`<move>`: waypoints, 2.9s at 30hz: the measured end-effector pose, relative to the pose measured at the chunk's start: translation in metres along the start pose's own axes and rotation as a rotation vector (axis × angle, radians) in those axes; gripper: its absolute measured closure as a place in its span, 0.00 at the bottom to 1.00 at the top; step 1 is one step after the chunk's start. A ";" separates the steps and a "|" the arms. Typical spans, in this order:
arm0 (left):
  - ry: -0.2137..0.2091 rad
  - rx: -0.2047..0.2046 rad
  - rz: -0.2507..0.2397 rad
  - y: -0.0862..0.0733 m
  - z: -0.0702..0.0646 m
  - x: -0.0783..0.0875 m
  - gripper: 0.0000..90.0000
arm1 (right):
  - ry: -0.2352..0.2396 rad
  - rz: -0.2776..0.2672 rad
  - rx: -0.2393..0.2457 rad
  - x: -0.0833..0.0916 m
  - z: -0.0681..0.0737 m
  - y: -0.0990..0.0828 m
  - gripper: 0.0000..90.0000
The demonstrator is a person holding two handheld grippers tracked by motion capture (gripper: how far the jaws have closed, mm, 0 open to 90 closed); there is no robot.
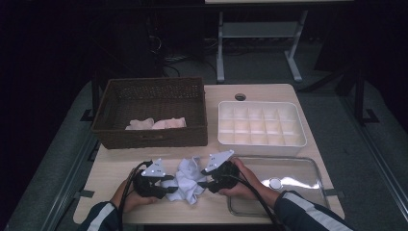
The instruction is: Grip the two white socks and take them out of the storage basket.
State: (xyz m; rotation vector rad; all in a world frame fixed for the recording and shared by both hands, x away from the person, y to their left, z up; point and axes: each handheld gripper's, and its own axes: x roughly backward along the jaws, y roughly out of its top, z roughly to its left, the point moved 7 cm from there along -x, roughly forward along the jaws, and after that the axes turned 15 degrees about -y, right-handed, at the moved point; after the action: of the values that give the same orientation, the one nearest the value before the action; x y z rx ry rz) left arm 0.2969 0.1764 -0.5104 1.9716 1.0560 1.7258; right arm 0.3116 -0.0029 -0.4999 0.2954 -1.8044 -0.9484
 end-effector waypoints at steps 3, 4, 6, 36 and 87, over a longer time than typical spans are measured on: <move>0.007 -0.010 0.002 0.002 0.002 -0.001 0.71 | 0.005 0.012 -0.014 -0.009 0.000 0.000 0.77; 0.009 -0.006 -0.002 0.002 0.003 -0.001 0.72 | 0.023 0.017 -0.018 -0.011 0.001 -0.001 0.83; 0.026 -0.011 0.006 0.001 0.006 0.001 0.76 | 0.021 0.015 -0.006 -0.012 0.001 -0.002 0.96; 0.209 -0.034 -0.154 0.033 -0.004 0.028 0.29 | -0.009 0.022 -0.052 0.036 -0.014 -0.022 0.95; -0.170 -0.184 -0.152 0.075 -0.042 -0.004 0.96 | -0.124 -0.030 -0.102 0.031 -0.040 0.000 0.77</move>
State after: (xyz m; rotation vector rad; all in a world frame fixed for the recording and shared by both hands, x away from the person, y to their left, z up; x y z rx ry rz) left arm 0.2813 0.1133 -0.4543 1.8360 0.9278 1.4907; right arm 0.3326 -0.0400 -0.4726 0.2037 -1.8606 -1.0964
